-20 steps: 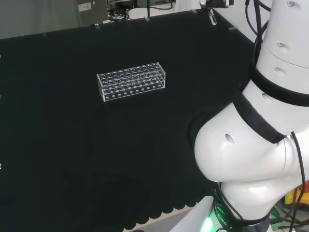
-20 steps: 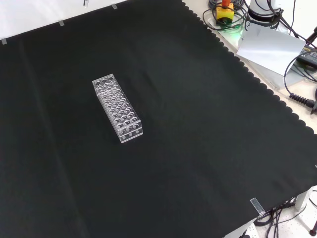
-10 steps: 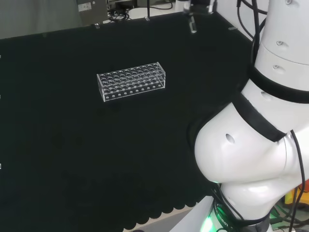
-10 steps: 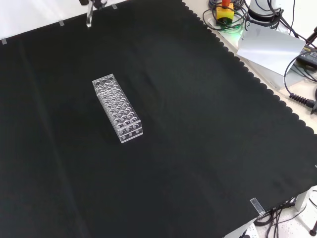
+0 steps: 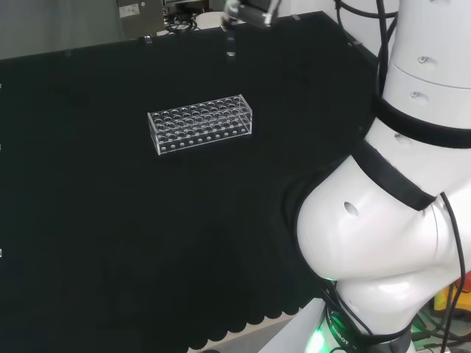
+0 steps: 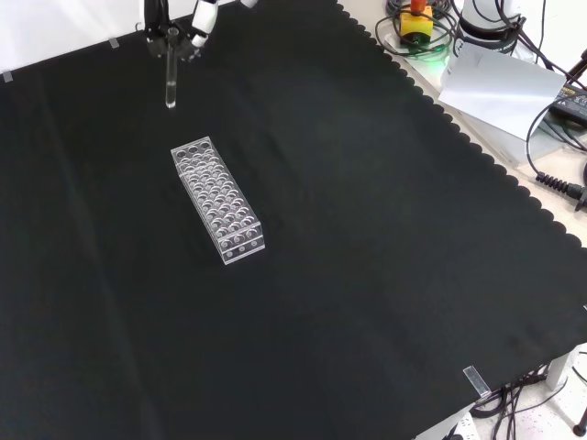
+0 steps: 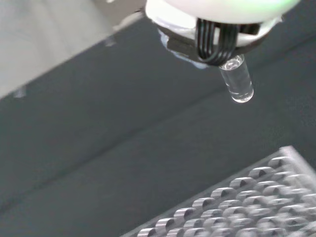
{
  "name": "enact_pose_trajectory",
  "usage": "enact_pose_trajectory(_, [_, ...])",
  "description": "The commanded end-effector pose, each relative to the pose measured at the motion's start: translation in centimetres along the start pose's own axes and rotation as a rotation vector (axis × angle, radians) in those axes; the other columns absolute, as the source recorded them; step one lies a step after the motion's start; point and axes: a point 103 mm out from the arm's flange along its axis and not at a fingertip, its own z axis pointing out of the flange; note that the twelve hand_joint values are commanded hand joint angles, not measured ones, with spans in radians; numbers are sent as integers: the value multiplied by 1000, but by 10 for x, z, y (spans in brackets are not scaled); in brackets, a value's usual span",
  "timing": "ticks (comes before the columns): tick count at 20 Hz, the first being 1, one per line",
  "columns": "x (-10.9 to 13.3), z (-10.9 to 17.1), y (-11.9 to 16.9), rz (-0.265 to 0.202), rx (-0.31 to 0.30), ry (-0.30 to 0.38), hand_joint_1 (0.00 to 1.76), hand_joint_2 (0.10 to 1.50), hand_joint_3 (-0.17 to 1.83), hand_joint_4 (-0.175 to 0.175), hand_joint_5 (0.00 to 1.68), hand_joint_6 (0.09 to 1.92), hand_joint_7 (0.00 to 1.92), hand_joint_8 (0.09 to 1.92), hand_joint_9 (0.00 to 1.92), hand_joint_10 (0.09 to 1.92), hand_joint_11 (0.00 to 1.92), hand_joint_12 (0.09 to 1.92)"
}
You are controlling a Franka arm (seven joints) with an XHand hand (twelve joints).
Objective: Shake the test tube.
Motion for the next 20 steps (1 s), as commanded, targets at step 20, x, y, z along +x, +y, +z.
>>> enact_pose_trajectory(20, [-89,-14,-5,110,-6,-187,1427,770,398,-175,1268,353,1372,727,1284,488,1238,795])
